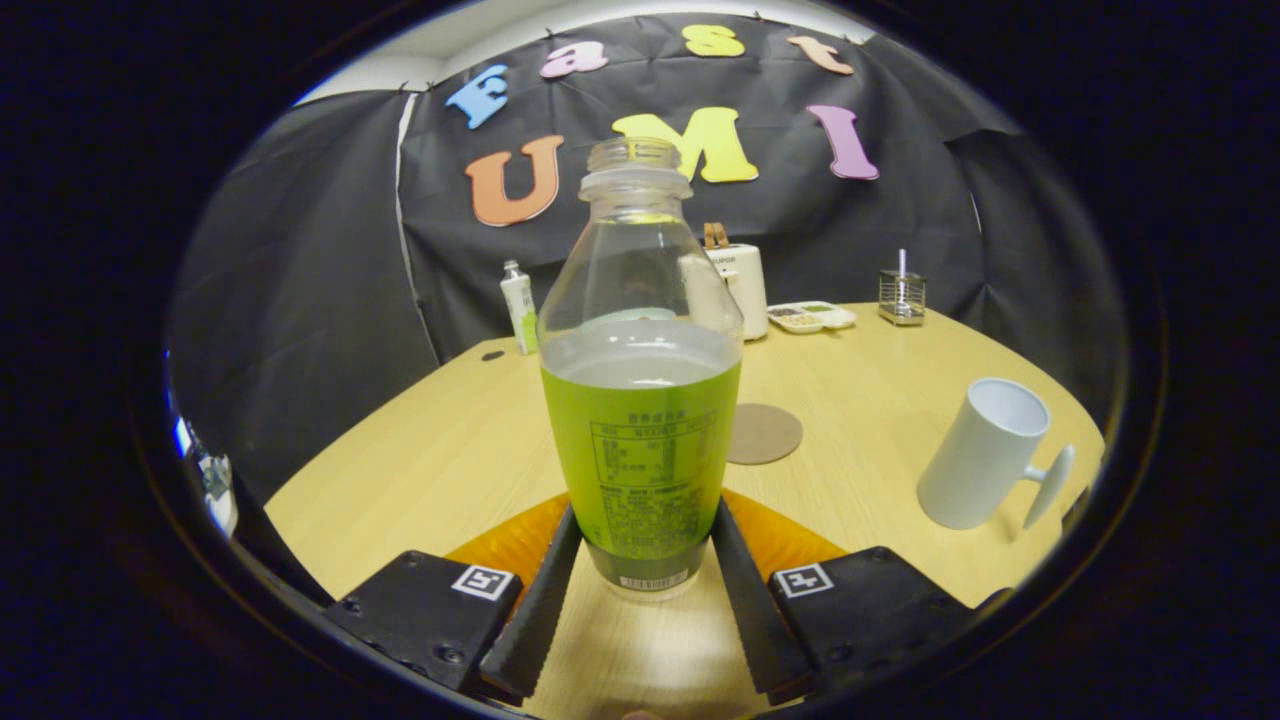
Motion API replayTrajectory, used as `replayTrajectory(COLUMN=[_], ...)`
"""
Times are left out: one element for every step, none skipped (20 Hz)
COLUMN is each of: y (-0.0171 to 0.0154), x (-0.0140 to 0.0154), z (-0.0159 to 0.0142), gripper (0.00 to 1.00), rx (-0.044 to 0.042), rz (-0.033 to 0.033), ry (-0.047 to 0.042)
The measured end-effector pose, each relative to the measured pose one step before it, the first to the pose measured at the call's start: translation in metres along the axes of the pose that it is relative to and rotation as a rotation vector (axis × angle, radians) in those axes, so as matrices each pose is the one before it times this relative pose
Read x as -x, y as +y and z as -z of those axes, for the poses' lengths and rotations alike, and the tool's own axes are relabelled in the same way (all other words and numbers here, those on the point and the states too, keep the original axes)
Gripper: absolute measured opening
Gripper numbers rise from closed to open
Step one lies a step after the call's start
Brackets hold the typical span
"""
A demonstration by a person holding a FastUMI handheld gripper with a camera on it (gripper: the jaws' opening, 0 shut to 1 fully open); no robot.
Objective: Take the bottle from table, then pour the juice into the cup, finally place the bottle on the coaster
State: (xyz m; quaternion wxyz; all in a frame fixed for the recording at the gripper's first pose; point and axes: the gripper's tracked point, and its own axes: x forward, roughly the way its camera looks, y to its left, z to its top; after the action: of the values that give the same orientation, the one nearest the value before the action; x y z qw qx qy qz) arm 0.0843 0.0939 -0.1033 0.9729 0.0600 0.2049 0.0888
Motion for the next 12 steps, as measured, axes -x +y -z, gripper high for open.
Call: replayTrajectory(y=[0.00087, 0.00211, -0.00217, -0.00030, 0.00200, 0.00168, 0.00234, 0.00255, 0.00318, 0.00554, 0.00533, 0.00460], x=[0.00350, 0.00251, 0.00266, 0.00249, 0.00267, 0.00110, 0.00037, 0.00093, 0.00084, 0.00056, -0.00049, -0.00089], z=[-0.00468, -0.00671, -0.00441, -0.00459, -0.00379, -0.00393, -0.00124, -0.00300, -0.00392, -0.00420, -0.00249, -0.00129], gripper=[0.80, 0.80, 0.80, 0.80, 0.80, 0.80, 0.80, 0.79, 0.80, 0.79, 0.79, 0.79], rx=[-0.03527, -0.04274, -0.04460, -0.04640, -0.04448, -0.04020, -0.03531, -0.03920, -0.04389, -0.05293, -0.06036, -0.05334], rz=[-0.03712, -0.04180, -0.02635, -0.03247, -0.03216, -0.03081, -0.02355, -0.02158, -0.02856, -0.03114, -0.03364, -0.03057], ry=[-0.00742, -0.00616, -0.00515, -0.00448, -0.00633, -0.00760, -0.00253, -0.01061, -0.01611, -0.01542, -0.01238, -0.01234])
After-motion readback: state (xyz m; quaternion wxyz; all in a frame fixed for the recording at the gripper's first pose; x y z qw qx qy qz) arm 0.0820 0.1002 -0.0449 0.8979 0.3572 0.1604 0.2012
